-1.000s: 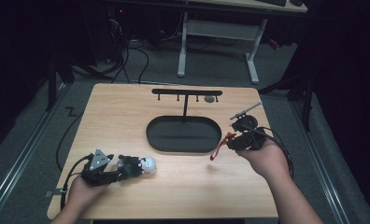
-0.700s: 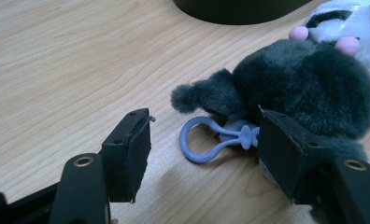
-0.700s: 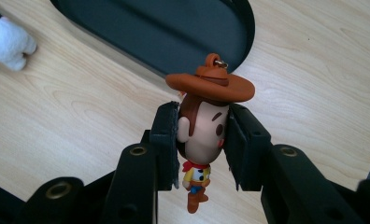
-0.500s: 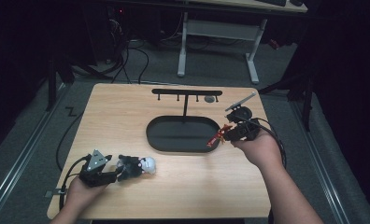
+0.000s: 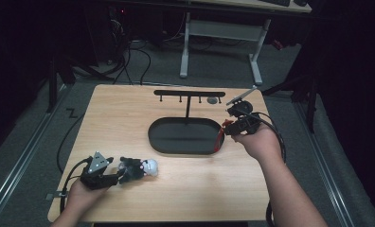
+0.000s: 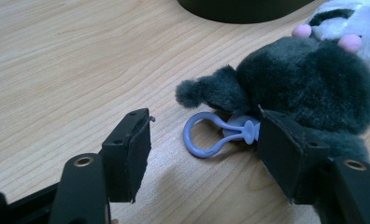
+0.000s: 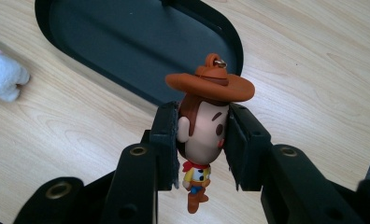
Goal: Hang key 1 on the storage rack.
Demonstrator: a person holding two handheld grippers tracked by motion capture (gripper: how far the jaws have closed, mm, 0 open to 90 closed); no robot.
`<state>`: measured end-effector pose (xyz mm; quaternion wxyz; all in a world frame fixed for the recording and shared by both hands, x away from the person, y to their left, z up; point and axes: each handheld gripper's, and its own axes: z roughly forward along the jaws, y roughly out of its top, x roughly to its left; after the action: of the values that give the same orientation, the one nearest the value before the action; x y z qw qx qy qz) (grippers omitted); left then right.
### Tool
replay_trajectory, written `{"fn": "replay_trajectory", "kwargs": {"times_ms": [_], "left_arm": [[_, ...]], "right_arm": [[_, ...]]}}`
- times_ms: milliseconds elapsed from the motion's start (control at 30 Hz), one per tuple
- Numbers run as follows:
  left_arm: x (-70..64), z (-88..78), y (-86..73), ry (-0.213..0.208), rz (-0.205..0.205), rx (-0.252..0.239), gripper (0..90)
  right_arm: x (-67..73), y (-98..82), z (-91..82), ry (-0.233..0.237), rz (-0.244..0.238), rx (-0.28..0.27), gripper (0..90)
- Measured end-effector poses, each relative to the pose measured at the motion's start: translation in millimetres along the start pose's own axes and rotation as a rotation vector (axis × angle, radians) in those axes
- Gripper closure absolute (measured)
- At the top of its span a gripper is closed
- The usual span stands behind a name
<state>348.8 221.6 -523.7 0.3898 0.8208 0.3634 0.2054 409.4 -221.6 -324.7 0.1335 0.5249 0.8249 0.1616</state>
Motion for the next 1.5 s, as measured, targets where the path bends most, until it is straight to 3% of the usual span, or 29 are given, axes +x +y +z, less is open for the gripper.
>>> {"fn": "replay_trajectory", "kwargs": {"times_ms": [433,1033,1500], "left_arm": [[0.5,0.0,-0.4,0.0,0.001,0.001,35.3],[2.8,0.3,-0.8,0.002,-0.007,-0.001,35.3],[3.1,-0.6,-1.4,0.0,-0.008,-0.004,35.4]], "right_arm": [[-8.1,15.7,0.1,-0.02,0.006,-0.016,66.5],[-6.7,39.5,11.4,-0.018,0.003,-0.021,66.6],[-17.8,53.4,15.1,-0.044,0.045,-0.036,66.6]]}}
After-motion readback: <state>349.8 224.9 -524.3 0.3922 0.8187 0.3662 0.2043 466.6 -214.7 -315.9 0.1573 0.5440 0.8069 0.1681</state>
